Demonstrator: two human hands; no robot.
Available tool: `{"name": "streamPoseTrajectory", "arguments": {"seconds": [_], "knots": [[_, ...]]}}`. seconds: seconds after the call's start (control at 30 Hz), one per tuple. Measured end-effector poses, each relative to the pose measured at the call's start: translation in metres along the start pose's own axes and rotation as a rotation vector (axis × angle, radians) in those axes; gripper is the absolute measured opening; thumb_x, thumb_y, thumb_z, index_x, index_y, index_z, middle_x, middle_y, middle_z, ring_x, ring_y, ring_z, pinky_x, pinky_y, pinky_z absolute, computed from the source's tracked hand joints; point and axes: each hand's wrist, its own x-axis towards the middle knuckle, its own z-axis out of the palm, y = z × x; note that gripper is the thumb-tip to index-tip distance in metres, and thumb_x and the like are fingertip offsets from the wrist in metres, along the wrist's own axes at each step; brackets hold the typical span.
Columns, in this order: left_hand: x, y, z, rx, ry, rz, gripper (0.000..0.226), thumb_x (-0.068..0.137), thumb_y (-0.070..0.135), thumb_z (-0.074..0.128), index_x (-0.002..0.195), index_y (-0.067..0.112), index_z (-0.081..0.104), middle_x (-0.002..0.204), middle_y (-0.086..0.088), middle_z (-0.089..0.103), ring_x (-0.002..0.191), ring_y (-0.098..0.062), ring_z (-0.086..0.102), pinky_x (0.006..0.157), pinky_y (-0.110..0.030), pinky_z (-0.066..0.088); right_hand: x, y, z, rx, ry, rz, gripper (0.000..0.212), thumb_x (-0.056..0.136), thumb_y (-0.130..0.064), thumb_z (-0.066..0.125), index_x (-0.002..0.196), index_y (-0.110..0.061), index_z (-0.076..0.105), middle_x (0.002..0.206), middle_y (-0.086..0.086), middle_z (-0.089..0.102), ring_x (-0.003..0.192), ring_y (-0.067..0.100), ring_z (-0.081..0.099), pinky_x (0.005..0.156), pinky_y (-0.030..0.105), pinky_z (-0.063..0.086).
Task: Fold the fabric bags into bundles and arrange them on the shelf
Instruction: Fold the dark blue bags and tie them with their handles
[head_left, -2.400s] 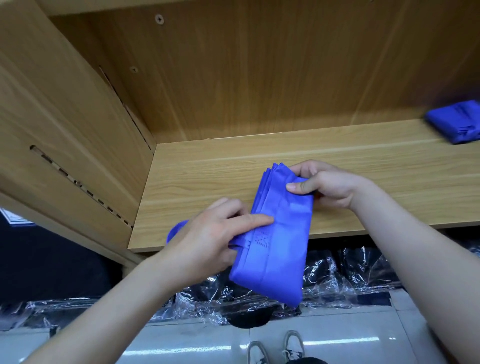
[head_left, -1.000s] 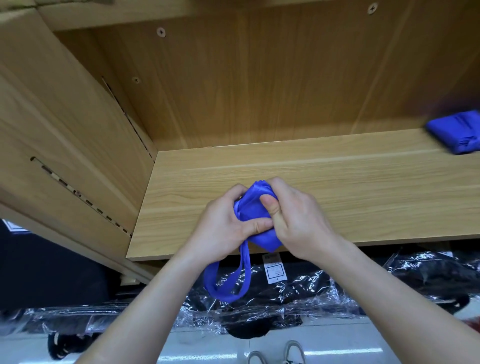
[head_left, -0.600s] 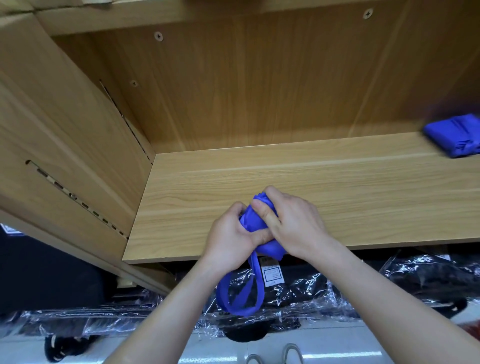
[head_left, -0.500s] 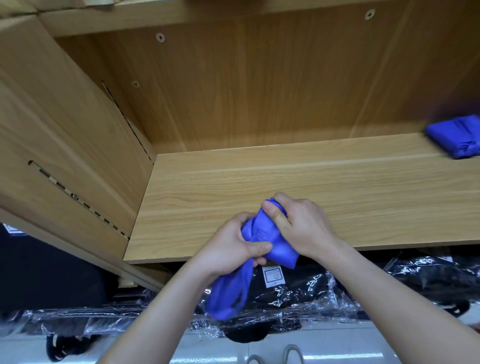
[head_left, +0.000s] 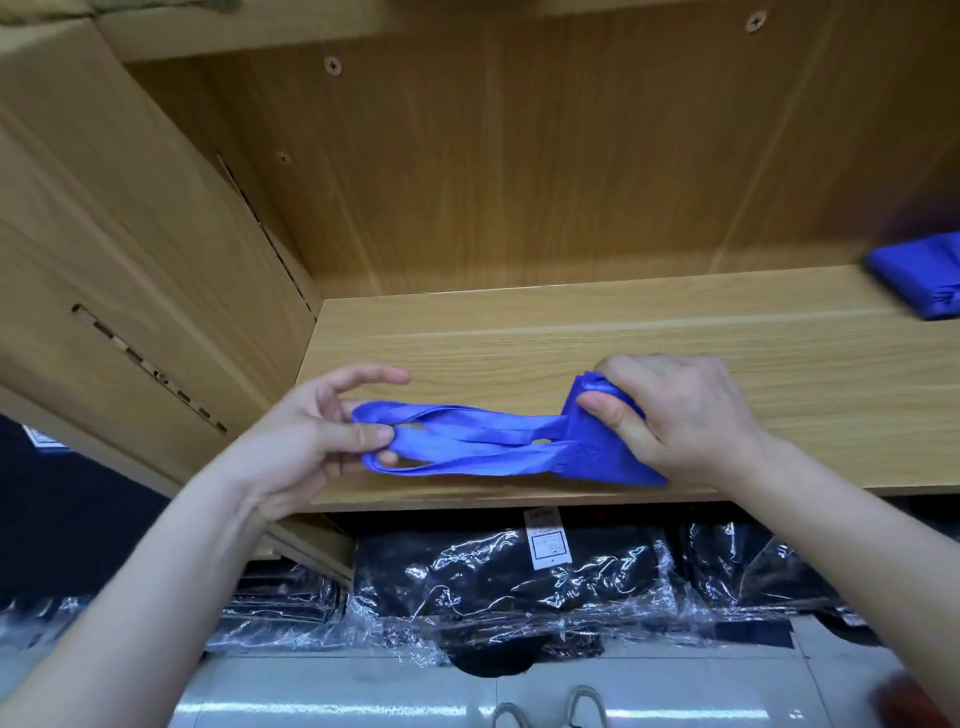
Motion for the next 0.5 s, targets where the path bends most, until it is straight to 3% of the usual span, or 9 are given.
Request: {"name": "streamPoseTrajectory", "arguments": {"seconds": [0.07,0.1,0.17,0.23,0.27,0.33,0.43,0.5], "knots": [[-0.002,0.0,0.014,0.007,0.126,0.093,0.052,0.069,-0.022,0.064,0.109,0.011,0.062,0.071,-0.012,0.068,0.058,-0.022,0.067,0.059,-0.026,0.059,-0.002,0.002,0.002,-0.051,0.052,-0.023,0.062,0.103,-0.05,0.026,0.073,-0.007,0.06,0.058,0.002,0.057,0.05,0.027,0.058,0.043,0.024,0.03],[0.001,-0.003,0.018,0.147,0.215,0.133,0.05,0.075,-0.026,0.053,0.105,0.014,0.063,0.072,-0.008,0.069,0.061,-0.019,0.065,0.062,-0.027,0.057,-0.002,0.002,0.003,-0.076,0.068,-0.031,0.06,0.103,-0.048,0.028,0.072,-0.007,0.06,0.057,0.002,0.056,0.05,0.027,0.058,0.045,0.023,0.028],[0.007,-0.011,0.024,0.58,0.4,0.196,0.04,0.083,-0.012,0.055,0.092,0.025,0.067,0.074,0.003,0.07,0.063,-0.011,0.057,0.066,-0.025,0.048,-0.003,0.003,0.004,-0.123,0.082,-0.047,0.059,0.103,-0.047,0.03,0.072,-0.007,0.061,0.057,0.002,0.056,0.051,0.026,0.059,0.045,0.023,0.028],[0.008,-0.014,0.025,0.768,0.503,0.187,0.026,0.084,0.004,0.066,0.081,0.03,0.068,0.078,0.005,0.071,0.065,-0.007,0.057,0.07,-0.025,0.045,-0.002,0.004,0.002,-0.156,0.09,-0.068,0.059,0.103,-0.046,0.03,0.071,-0.008,0.062,0.057,0.003,0.056,0.05,0.026,0.059,0.044,0.023,0.03],[0.008,-0.014,0.026,0.709,0.517,0.175,0.021,0.086,0.006,0.067,0.082,0.027,0.069,0.078,0.003,0.073,0.067,-0.008,0.06,0.073,-0.027,0.047,-0.002,0.004,0.002,-0.168,0.093,-0.073,0.058,0.103,-0.046,0.031,0.071,-0.009,0.062,0.057,0.003,0.056,0.05,0.026,0.06,0.042,0.023,0.033],[0.006,-0.012,0.028,0.345,0.472,0.174,0.019,0.091,0.0,0.06,0.094,0.018,0.067,0.074,-0.003,0.073,0.067,-0.012,0.066,0.074,-0.033,0.052,-0.001,0.003,0.002,-0.189,0.089,-0.072,0.056,0.102,-0.046,0.032,0.072,-0.009,0.062,0.058,0.004,0.056,0.05,0.027,0.06,0.039,0.026,0.036],[0.004,-0.004,0.043,-0.303,0.314,0.217,0.028,0.092,-0.008,0.047,0.111,0.009,0.059,0.063,-0.007,0.063,0.062,-0.019,0.066,0.061,-0.031,0.057,-0.001,0.0,0.007,-0.209,0.09,-0.063,0.057,0.103,-0.047,0.03,0.073,-0.01,0.062,0.059,0.004,0.057,0.051,0.026,0.06,0.039,0.027,0.038],[0.001,-0.002,0.056,-0.556,0.248,0.258,0.028,0.095,-0.006,0.039,0.108,0.011,0.057,0.054,0.0,0.045,0.048,-0.012,0.052,0.049,-0.023,0.049,-0.003,-0.003,0.011,-0.202,0.083,-0.046,0.057,0.103,-0.047,0.03,0.073,-0.01,0.062,0.059,0.003,0.057,0.051,0.026,0.06,0.039,0.027,0.036]]}}
